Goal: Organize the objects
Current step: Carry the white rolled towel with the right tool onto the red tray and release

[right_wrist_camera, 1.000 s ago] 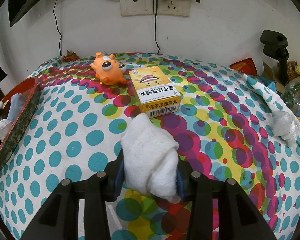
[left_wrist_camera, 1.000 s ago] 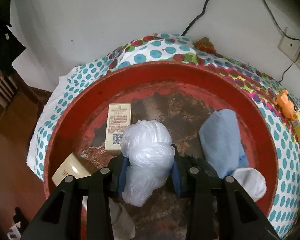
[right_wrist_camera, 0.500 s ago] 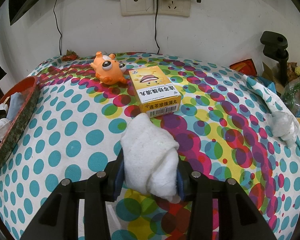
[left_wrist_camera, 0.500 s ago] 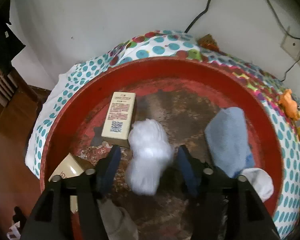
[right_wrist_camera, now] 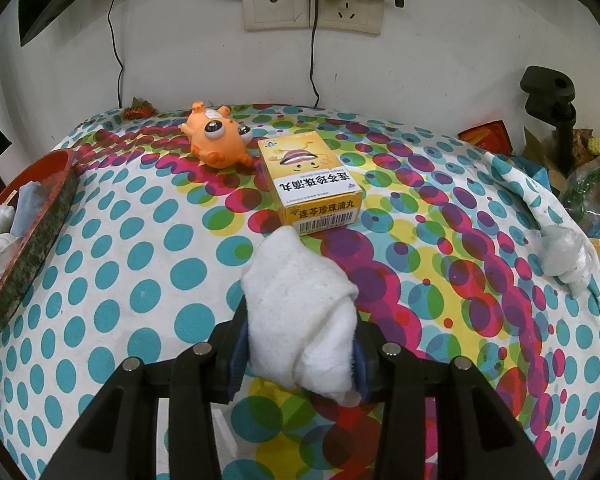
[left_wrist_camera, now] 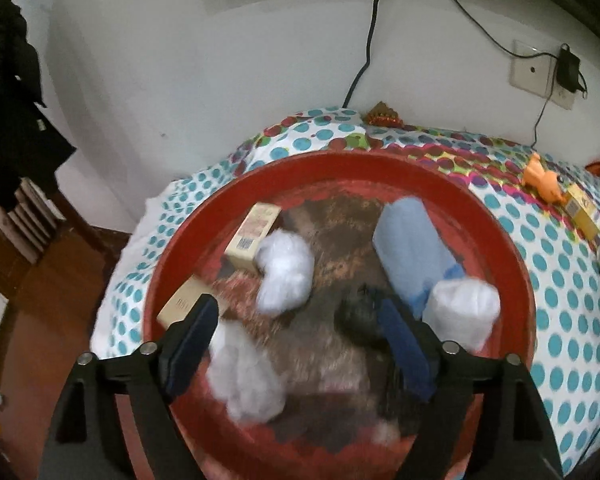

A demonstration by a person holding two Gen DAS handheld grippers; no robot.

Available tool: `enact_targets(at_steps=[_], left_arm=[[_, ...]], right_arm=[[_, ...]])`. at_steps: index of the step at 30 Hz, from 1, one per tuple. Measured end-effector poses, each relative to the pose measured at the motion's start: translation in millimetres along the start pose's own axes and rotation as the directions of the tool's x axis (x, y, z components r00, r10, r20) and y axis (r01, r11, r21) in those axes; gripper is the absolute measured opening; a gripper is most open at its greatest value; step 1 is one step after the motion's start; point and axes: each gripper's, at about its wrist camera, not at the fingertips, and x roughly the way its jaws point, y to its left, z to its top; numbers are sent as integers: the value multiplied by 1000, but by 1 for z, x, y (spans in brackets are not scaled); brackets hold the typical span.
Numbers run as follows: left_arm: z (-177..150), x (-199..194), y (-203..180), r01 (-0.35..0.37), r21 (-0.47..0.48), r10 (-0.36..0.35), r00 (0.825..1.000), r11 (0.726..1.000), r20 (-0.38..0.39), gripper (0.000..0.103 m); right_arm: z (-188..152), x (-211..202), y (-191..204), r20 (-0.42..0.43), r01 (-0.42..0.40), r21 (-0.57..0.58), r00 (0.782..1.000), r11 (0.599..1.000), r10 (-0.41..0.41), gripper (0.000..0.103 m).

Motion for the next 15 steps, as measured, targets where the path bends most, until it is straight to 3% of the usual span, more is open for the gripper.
enact_targets(at_steps=[3,8,15], left_arm=[[-19,-12,9,-10,-37,10,1000,999,-3,85],[-48,-32,27,-83,-80,85,996,993,22,87],[-69,-46,44,-120,-98,125,991,988,53,99]], right_arm=[[0,0,1,1,6,-6,1000,1000,-6,42],[-1,-2,2,2,12,-10,1000,1000,-12,42],[-1,-2,2,2,15,-12,1000,1000,-15,42]])
